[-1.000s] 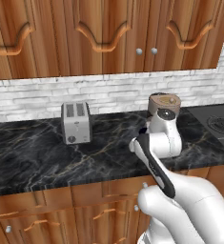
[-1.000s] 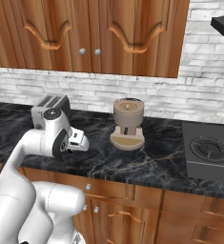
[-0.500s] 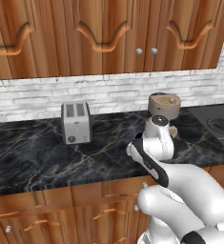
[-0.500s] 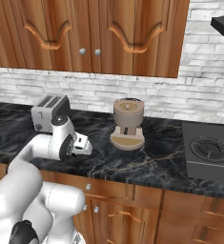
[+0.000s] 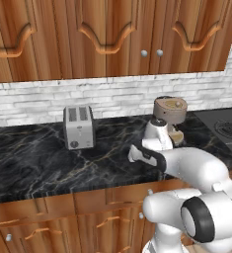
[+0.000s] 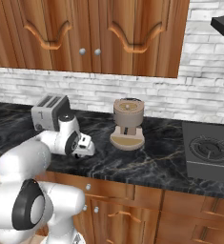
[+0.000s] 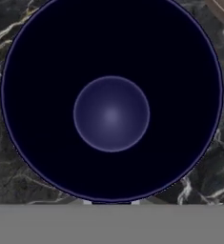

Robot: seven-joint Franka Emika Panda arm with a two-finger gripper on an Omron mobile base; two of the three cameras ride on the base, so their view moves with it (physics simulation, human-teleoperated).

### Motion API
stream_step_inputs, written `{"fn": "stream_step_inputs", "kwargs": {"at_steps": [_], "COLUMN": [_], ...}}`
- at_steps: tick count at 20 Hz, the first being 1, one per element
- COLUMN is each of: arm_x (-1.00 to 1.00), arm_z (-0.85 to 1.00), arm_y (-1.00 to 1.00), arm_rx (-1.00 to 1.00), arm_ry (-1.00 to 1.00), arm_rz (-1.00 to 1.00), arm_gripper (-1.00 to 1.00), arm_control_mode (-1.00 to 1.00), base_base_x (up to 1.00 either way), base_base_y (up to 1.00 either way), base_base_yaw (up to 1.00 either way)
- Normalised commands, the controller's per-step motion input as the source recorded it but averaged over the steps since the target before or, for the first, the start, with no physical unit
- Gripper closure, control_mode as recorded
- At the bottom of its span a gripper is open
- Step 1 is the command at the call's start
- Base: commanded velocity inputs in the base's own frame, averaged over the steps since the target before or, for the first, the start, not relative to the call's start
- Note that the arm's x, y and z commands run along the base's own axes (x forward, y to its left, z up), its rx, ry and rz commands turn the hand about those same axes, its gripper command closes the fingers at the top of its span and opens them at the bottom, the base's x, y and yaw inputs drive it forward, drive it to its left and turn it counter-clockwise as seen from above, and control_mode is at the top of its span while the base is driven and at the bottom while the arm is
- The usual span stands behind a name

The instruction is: Clear the mugs and bowl far away from the sink.

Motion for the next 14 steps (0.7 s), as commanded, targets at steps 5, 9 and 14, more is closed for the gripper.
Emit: {"fn": "stream_step_inputs", "kwargs": {"at_steps": [5, 9, 14], "arm_x": [0.18, 0.08, 0.1], "arm_z": [-0.26, -0.32, -0.44], "arm_y": [0.0, 0.0, 0.0], "arm_rx": [0.0, 0.0, 0.0], "arm_ry": [0.1, 0.03, 0.0], "arm_rz": [0.0, 0.0, 0.0], "arm_gripper": [1.0, 1.0, 1.0], "arm_control_mode": [-1.0, -1.0, -1.0], "base_base_x": [0.0, 0.0, 0.0], "base_base_y": [0.0, 0.0, 0.0], "base_base_yaw": [0.0, 0.0, 0.0]}}
